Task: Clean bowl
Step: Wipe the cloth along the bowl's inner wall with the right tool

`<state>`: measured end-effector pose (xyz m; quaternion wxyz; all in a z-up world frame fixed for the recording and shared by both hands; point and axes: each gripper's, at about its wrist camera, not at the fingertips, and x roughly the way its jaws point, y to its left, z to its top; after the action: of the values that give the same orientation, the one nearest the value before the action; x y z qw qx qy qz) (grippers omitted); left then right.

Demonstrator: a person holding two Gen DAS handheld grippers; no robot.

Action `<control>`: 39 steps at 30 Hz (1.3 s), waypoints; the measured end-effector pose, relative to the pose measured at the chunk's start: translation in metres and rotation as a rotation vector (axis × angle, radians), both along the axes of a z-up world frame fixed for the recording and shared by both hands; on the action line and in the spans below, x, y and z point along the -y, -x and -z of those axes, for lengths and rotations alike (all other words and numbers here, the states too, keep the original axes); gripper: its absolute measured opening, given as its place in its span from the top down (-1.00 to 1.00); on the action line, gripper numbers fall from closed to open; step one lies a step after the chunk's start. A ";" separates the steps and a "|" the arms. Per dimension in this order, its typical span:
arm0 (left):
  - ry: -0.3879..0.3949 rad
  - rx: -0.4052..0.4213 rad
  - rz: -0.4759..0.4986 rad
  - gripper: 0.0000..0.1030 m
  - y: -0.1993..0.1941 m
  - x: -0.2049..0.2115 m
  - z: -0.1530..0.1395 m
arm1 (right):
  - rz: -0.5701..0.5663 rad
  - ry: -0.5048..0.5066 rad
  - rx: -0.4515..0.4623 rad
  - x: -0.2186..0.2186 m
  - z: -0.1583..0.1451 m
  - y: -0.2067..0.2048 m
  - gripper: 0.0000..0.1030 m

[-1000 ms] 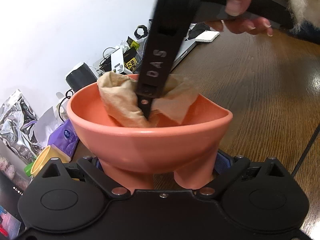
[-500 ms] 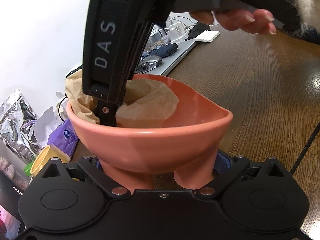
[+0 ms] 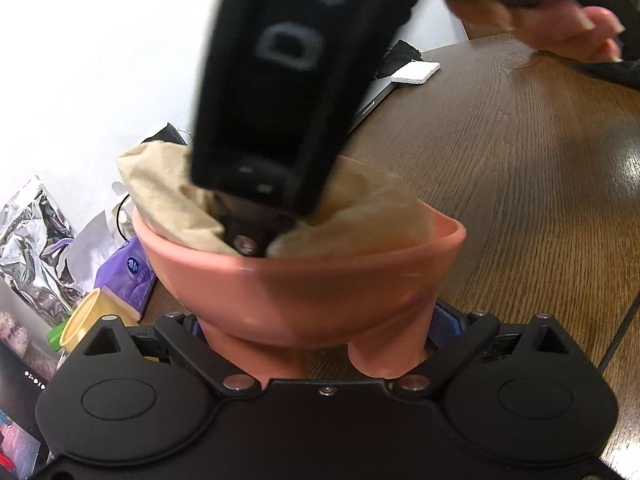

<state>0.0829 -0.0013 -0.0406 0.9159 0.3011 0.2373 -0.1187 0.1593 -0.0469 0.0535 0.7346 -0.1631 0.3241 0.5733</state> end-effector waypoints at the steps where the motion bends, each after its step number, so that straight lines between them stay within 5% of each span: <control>1: 0.001 -0.001 -0.001 -0.88 0.000 0.000 0.000 | -0.002 0.006 0.000 0.001 0.000 0.002 0.84; 22: 0.001 0.001 -0.004 -0.87 0.015 0.017 0.007 | 0.070 0.197 0.041 0.019 0.022 0.007 0.84; 39: 0.001 -0.003 -0.001 -0.87 0.020 0.001 0.000 | 0.246 0.116 0.060 0.027 0.026 -0.032 0.84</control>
<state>0.0634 -0.0023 -0.0408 0.9158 0.3001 0.2390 -0.1187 0.1910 -0.0738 0.0272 0.7980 -0.1813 0.3522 0.4542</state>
